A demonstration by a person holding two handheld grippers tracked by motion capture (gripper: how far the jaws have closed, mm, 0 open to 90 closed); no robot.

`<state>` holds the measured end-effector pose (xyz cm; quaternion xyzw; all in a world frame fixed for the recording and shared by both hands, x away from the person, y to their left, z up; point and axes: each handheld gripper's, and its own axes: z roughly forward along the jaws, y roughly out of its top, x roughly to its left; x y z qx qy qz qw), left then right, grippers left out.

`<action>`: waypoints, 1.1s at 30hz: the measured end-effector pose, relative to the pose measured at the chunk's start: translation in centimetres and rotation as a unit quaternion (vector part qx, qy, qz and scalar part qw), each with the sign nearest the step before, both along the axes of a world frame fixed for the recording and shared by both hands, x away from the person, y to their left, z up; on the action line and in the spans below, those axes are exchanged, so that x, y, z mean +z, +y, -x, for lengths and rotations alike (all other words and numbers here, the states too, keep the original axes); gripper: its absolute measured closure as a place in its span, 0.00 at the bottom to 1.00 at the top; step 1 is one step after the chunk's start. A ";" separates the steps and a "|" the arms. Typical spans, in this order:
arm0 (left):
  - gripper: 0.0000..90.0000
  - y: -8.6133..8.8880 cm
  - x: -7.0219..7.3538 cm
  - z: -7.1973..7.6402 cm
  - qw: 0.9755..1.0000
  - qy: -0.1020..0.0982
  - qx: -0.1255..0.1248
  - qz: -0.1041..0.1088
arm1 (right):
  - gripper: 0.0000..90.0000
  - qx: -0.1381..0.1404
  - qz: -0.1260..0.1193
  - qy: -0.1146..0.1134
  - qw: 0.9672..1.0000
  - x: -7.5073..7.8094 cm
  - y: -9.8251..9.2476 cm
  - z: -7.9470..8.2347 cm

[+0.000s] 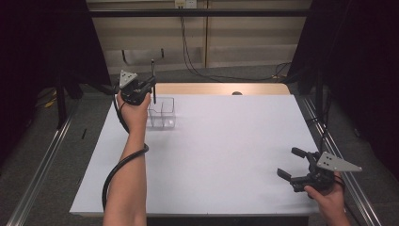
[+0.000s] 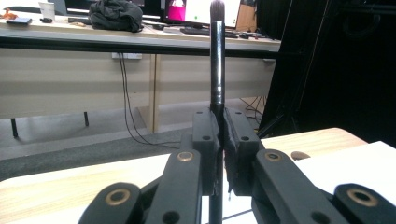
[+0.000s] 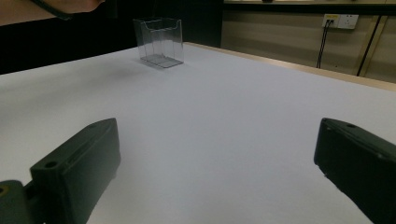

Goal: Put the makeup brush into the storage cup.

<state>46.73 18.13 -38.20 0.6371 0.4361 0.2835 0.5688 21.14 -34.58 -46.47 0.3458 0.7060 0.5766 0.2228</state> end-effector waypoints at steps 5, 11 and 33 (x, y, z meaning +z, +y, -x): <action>0.94 -0.2 -0.3 0.0 1.000 0.002 -0.001 0.004 | 0.00 0.000 0.000 0.002 1.000 0.0 0.0 0.0; 0.93 -0.3 -0.4 0.1 1.000 0.001 -0.001 0.002 | 0.00 0.000 -0.001 0.000 1.000 0.0 0.0 0.0; 0.93 -0.6 -1.5 0.6 1.000 0.008 0.000 0.011 | 0.00 0.001 0.000 0.000 1.000 0.0 0.1 0.0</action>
